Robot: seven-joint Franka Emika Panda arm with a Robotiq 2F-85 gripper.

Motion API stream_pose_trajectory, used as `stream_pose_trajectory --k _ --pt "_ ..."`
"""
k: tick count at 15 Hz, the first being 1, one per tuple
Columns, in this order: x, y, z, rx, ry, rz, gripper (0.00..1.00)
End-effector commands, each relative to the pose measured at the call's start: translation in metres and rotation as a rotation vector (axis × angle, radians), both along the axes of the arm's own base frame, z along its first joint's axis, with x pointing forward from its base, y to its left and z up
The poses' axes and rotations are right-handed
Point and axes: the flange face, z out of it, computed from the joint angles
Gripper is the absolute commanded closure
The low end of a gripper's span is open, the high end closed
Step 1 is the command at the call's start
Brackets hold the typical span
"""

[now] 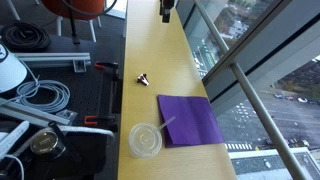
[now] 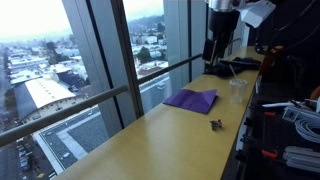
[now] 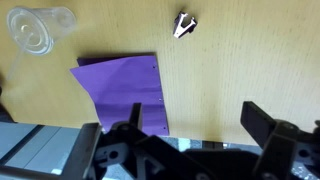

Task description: Open the purple folder.

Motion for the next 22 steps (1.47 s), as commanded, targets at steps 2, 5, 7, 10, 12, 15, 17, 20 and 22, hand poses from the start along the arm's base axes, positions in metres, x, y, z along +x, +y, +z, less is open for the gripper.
stream_pose_trajectory --k 2,5,7,10,12,15,17,20,22 --pt "0.000 0.000 0.001 0.001 0.000 0.000 0.00" --pt "0.001 0.000 0.001 0.001 -0.001 0.000 0.00" --pt "0.001 0.000 0.001 0.001 -0.001 0.000 0.00" --pt "0.001 0.000 0.001 0.001 -0.001 0.000 0.00" --pt "0.001 0.000 0.001 0.001 -0.001 0.000 0.00" --pt "0.001 0.000 0.001 0.001 -0.001 0.000 0.00" --pt "0.002 0.000 -0.004 0.007 0.003 0.008 0.00" --pt "0.009 -0.005 -0.019 0.029 0.013 0.032 0.00" --pt "0.016 -0.016 -0.026 0.050 0.019 0.051 0.00"
